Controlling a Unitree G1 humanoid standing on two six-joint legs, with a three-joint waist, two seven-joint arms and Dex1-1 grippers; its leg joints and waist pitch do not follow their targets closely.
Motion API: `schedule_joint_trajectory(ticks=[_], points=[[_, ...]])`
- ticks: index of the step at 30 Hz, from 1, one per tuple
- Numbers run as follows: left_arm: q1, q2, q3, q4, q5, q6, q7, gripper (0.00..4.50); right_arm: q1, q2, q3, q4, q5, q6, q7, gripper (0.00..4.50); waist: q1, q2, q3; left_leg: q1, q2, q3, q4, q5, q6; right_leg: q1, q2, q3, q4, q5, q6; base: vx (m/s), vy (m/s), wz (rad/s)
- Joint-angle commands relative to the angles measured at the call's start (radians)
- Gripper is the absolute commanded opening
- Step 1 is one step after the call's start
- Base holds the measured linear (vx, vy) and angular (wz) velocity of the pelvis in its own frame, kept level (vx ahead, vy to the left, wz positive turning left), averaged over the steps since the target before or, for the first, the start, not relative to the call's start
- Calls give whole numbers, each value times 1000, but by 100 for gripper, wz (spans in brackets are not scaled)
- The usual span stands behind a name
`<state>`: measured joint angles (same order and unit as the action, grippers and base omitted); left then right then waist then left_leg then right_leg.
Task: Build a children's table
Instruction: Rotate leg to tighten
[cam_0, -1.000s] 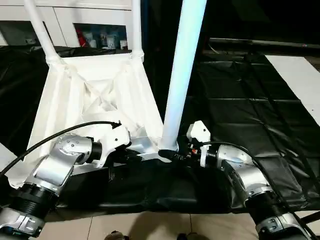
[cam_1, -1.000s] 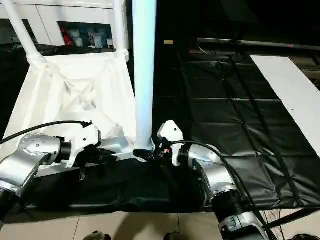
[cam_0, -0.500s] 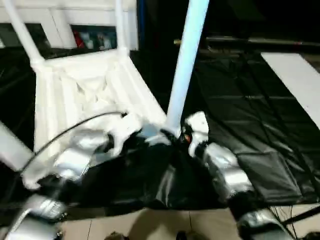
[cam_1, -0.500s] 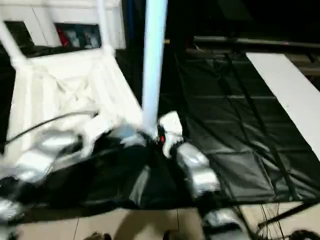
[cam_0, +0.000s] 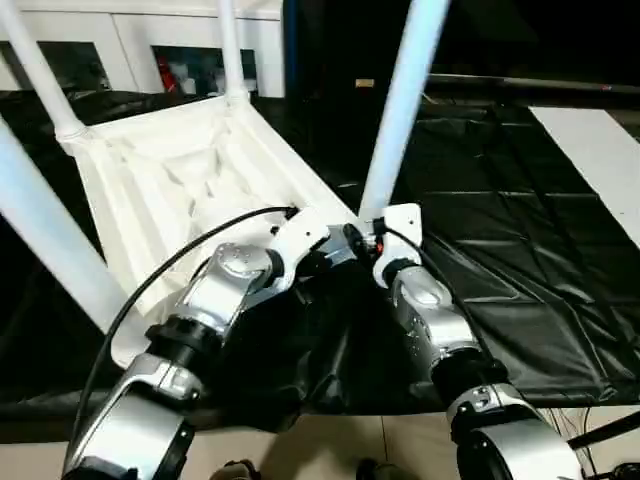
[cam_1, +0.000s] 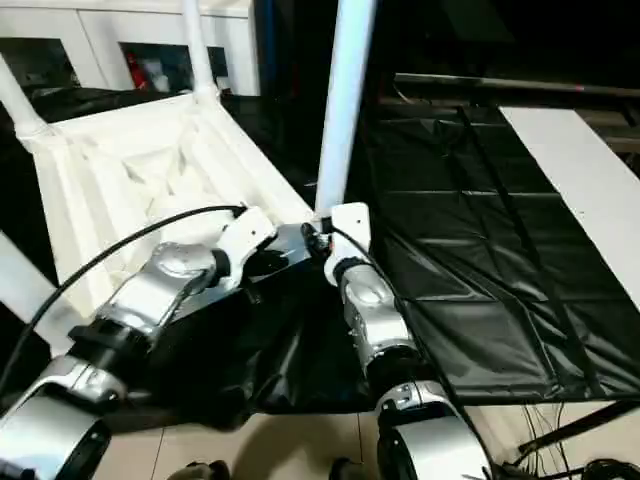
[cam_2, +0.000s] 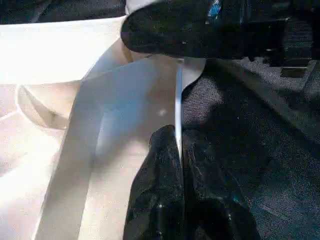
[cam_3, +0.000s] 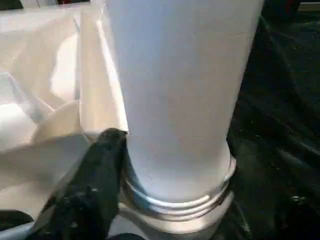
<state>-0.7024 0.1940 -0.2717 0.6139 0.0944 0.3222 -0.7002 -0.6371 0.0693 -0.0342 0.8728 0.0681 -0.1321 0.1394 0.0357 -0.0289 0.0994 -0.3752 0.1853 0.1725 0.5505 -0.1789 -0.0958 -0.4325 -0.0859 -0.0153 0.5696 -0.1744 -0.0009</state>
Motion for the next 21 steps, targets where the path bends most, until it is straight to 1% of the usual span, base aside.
schedule_joint_trajectory(ticks=[1,2,4,5,6,7,8,9,10,11,12,13,14,15,16,17,18,19,20,21], points=[[38,-14,-11,34,-10,-4,20,0,2,34,55,-6,0,-28,79,361,-7,-12,-31,7,17,-13,-78,-397,47,25,-37,7,-102,-649,-25,0,0,0],[38,-14,-11,34,-10,-4,20,0,2,34,55,-6,0,-28,79,374,-9,-12,-32,4,18,-15,-80,-402,46,27,-38,5,-101,-654,-23,0,0,0],[50,9,-9,14,-13,-1,-10,0,-7,12,51,-20,5,-30,106,388,-12,-7,-32,9,20,-15,-82,-407,50,24,-41,2,-107,-642,-36,0,0,0],[51,10,-9,13,-14,-1,-11,0,-7,11,50,-20,5,-30,107,388,-12,-8,-31,9,22,-14,-83,-408,53,24,-41,1,-108,-625,-46,0,0,0],[63,33,-10,2,-16,-12,-42,0,-5,-18,59,-51,11,-23,174,388,-13,-8,-30,7,21,-14,-83,-405,55,26,-42,0,-107,-617,-50,0,0,0],[75,55,-14,-9,-21,-39,-79,0,1,-48,70,-80,11,-19,227,388,-13,-7,-28,4,24,-15,-86,-403,58,31,-44,-4,-107,-608,-58,0,0,0],[75,55,-14,-9,-21,-39,-79,0,1,-48,70,-80,11,-19,227,388,-14,-5,-29,3,25,-15,-86,-396,58,32,-47,-4,-105,-595,-64,0,0,0],[88,73,-15,-23,-29,-47,-118,0,10,-78,78,-109,11,-15,284,388,-13,-5,-29,-2,27,-14,-88,-371,64,42,-48,-7,-104,-556,-76,0,0,0],[100,94,-17,-37,-34,-62,-156,0,23,-112,89,-139,12,-14,347,388,-10,-4,-29,-4,31,-11,-89,-349,68,42,-49,-5,-100,-520,-89,0,0,0],[103,98,-18,-39,-35,-64,-163,0,25,-119,91,-143,13,-16,360,388,-10,-4,-29,1,32,-8,-87,-346,68,37,-49,-4,-100,-511,-98,0,0,0],[118,119,-21,-65,-49,-70,-211,0,38,-157,101,-166,16,-12,421,388,-8,0,-25,11,33,-3,-84,-353,67,29,-50,-1,-103,-508,-113,0,0,0],[140,147,-27,-102,-73,-89,-282,0,53,-202,114,-189,17,-10,489,388,-5,-7,-25,10,33,-2,-84,-338,72,35,-50,0,-100,-500,-120,0,0,0],[158,167,-34,-133,-97,-114,-344,0,62,-232,123,-203,16,-10,532,388,-1,-6,-25,11,34,0,-83,-323,76,35,-51,2,-99,-491,-123,0,0,0],[162,172,-35,-141,-102,-115,-357,0,65,-239,125,-206,17,-9,542,388,5,-4,-25,16,38,3,-83,-302,81,33,-52,6,-97,-461,-137,0,0,0],[172,184,-38,-160,-114,-117,-386,0,70,-254,128,-215,20,-6,571,388,6,1,-27,22,40,9,-83,-291,78,31,-48,9,-94,-416,-162,0,0,0],[181,198,-42,-177,-123,-127,-417,0,77,-270,133,-225,26,-3,605,388,8,2,-27,24,39,12,-82,-305,79,29,-46,8,-93,-402,-167,0,0,0],[193,225,-51,-208,-135,-129,-467,0,98,-303,152,-264,50,15,701,388,5,-1,-23,19,38,12,-83,-323,76,29,-44,8,-90,-413,-164,0,0,0],[196,231,-53,-213,-137,-131,-477,0,104,-311,157,-276,57,21,725,388,7,0,-25,21,39,11,-83,-321,75,31,-45,8,-88,-414,-161,0,0,0],[201,247,-55,-230,-149,-136,-509,0,130,-341,180,-326,84,55,819,388,12,1,-27,26,43,14,-80,-304,83,29,-43,12,-85,-378,-164,0,0,0],[202,250,-54,-233,-153,-136,-517,0,137,-349,187,-340,91,64,843,388,17,2,-26,25,43,18,-78,-288,91,30,-38,13,-79,-340,-173,59,-14,15]])
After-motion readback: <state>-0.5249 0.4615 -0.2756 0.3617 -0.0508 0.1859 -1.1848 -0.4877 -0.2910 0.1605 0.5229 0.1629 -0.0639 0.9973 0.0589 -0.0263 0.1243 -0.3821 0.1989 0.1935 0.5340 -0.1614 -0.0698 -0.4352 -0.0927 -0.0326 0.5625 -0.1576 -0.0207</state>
